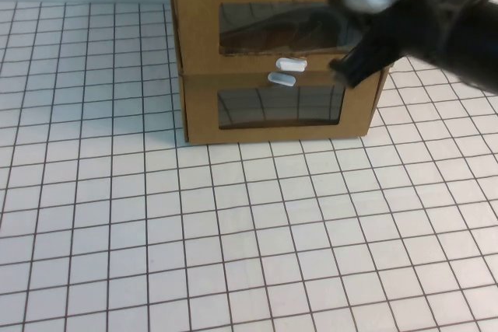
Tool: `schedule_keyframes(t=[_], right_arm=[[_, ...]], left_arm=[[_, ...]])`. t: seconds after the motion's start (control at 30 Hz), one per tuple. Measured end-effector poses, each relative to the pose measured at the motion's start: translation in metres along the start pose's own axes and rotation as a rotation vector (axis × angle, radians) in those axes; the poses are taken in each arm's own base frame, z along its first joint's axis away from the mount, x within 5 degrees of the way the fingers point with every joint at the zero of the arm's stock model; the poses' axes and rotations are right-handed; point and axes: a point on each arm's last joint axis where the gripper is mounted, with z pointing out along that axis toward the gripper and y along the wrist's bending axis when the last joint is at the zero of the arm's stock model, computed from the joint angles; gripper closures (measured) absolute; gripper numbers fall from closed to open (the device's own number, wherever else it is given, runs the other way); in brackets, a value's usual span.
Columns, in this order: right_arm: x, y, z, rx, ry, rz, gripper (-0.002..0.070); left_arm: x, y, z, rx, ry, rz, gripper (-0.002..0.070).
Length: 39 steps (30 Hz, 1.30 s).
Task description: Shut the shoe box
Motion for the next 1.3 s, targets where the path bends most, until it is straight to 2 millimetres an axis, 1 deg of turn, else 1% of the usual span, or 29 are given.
schedule_keyframes(t=[0.1,0.13,0.2,0.23,0.27,0.33,0.4,0.47,0.53,0.57,0.67,0.73,0.93,1.03,1.13,1.23,1.3], right_arm=[[-0.021,-0.006,-0.039,0.04,-0.099,0.113,0.069],[-0.025,-0.008,-0.049,0.049,-0.125,0.141,0.069],[-0.034,-0.01,-0.072,0.065,-0.182,0.204,0.069],[-0.037,-0.011,-0.08,0.071,-0.202,0.232,0.069],[-0.038,-0.011,-0.089,0.08,-0.221,0.261,0.069],[-0.036,-0.01,-0.105,0.098,-0.24,0.321,0.069],[-0.027,-0.009,-0.117,0.133,-0.235,0.401,0.069],[-0.016,-0.007,-0.127,0.171,-0.219,0.451,0.069],[-0.004,-0.004,-0.139,0.209,-0.203,0.479,0.069],[0.0,-0.003,-0.144,0.223,-0.199,0.481,0.069],[0.013,0.004,-0.163,0.238,-0.21,0.484,0.069],[0.024,0.012,-0.173,0.232,-0.212,0.483,0.069],[0.065,0.036,-0.189,0.209,-0.174,0.489,0.069],[0.084,0.049,-0.199,0.181,-0.184,0.534,0.069],[0.104,0.062,-0.209,0.171,-0.195,0.544,0.069],[0.125,0.067,-0.214,0.231,-0.169,0.555,0.069],[0.138,0.067,-0.216,0.29,-0.132,0.562,0.069]], left_arm=[[-0.012,-0.029,-0.047,-0.03,-0.007,0.06,0.068],[-0.014,-0.038,-0.062,-0.043,-0.01,0.077,0.068],[-0.015,-0.052,-0.086,-0.071,-0.02,0.094,0.068],[-0.014,-0.061,-0.099,-0.084,-0.025,0.101,0.068],[-0.011,-0.066,-0.107,-0.093,-0.019,0.1,0.068],[-0.002,-0.082,-0.129,-0.11,-0.02,0.102,0.068],[0.011,-0.099,-0.152,-0.126,-0.041,0.104,0.068],[0.028,-0.111,-0.167,-0.139,-0.058,0.092,0.068],[0.052,-0.123,-0.18,-0.157,-0.082,0.074,0.068],[0.066,-0.126,-0.181,-0.162,-0.078,0.058,0.068],[0.107,-0.139,-0.194,-0.198,-0.129,0.028,0.068],[0.138,-0.144,-0.197,-0.222,-0.16,-0.003,0.068],[0.215,-0.15,-0.195,-0.276,-0.233,-0.119,0.068],[0.245,-0.157,-0.199,-0.278,-0.276,-0.152,0.068],[0.269,-0.166,-0.206,-0.268,-0.327,-0.178,0.068],[0.286,-0.17,-0.209,-0.274,-0.376,-0.182,0.068],[0.295,-0.166,-0.205,-0.299,-0.397,-0.178,0.068]])
